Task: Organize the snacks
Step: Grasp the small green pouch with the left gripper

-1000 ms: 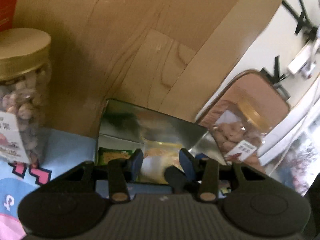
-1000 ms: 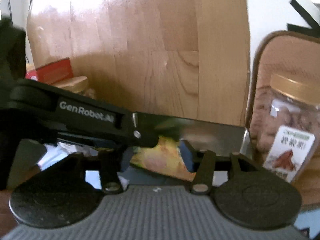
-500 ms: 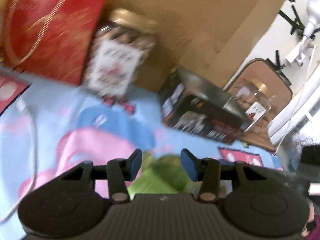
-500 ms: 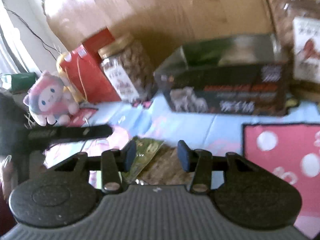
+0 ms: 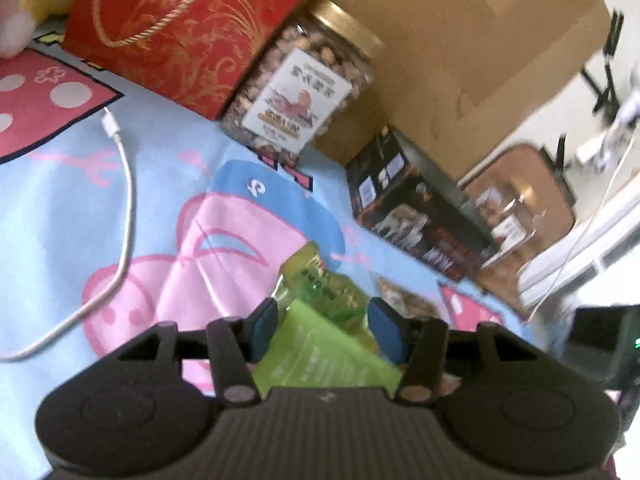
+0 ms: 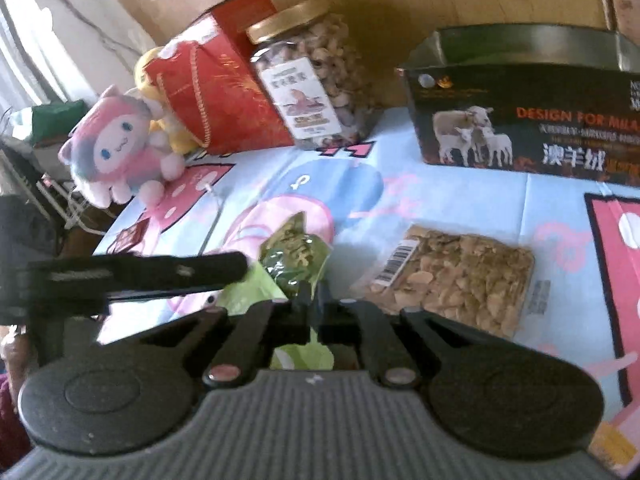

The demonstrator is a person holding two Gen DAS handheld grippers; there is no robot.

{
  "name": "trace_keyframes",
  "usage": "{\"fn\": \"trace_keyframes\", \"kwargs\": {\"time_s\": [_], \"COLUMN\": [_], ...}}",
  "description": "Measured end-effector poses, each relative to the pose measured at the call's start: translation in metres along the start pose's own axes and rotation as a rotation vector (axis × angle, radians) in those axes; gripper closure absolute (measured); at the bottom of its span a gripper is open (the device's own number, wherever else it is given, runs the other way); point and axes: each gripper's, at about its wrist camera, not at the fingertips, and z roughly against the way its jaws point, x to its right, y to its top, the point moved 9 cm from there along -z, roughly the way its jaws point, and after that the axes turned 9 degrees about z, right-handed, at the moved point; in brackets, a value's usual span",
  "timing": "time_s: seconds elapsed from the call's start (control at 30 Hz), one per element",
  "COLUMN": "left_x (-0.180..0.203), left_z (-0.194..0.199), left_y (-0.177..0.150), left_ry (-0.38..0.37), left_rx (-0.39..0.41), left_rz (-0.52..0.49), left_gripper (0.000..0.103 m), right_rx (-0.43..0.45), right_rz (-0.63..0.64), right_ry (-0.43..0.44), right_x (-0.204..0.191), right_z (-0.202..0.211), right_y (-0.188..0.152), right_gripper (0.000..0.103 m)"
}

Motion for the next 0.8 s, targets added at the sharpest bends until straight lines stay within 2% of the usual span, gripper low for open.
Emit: {"fn": "trace_keyframes", "kwargs": {"time_s": [0.07,0.13,0.23,0.27,0.33,0.37,0.43,0.57,0.67,0.73,0.8], "left_x": [-0.004,-0.007,-0.008,-0.007,-0.003,-0.002,-0.004,0.002,0.020,0.030,0.033], "left_z": [0.003,0.001,-0.012,-0.017,-0.022,-0.024,-0.028,-0.029,-0.025,-0.027,-0.033], "left_y": [0.005,0.006,0.000,-0.002,0.000,0.002,0.007,0.015,0.021,0.023,0.022], "left_ry": [0.014,0.012,-0.015,-0.025,-0.020,-0.022,-0.031,-0.092,-0.130,-0.127,-0.095], "left_rx": [0.020,0.007,-0.055,-0.064,-0.055,-0.052,-0.048,-0.060,-0.034,-0.029,-0.026], "left_rz": [0.011,0.028,0.068,0.073,0.060,0.057,0.072,0.096,0.055,0.039,0.017], "left_gripper": [0.044,0.043,0.044,0.043,0.041,0.041,0.041,0.043,0.055,0.055,0.054], "right_rx": [0.005,0.026,0.017,0.010,0.005,0.010,0.006,0.065,0.123,0.145,0.140], "right_rz": [0.018,0.053,0.000,-0.018,-0.040,-0.044,-0.046,-0.003,0.049,0.084,0.133], "right_ry": [-0.025,-0.068,-0.041,-0.035,0.004,0.008,0.002,0.050,0.035,0.038,-0.009], "right_x": [0.002,0.003,0.010,0.013,0.012,0.011,0.008,-0.009,-0.021,-0.025,-0.023], "right_z": [-0.005,-0.006,-0.011,-0.015,-0.023,-0.024,-0.025,-0.010,0.004,0.008,0.008], "right_y": [0.003,0.008,0.012,0.013,0.010,0.011,0.012,0.017,0.026,0.030,0.030], "right_gripper": [0.099,0.093,0.082,0.073,0.067,0.069,0.101,0.101,0.100,0.100,0.094]}}
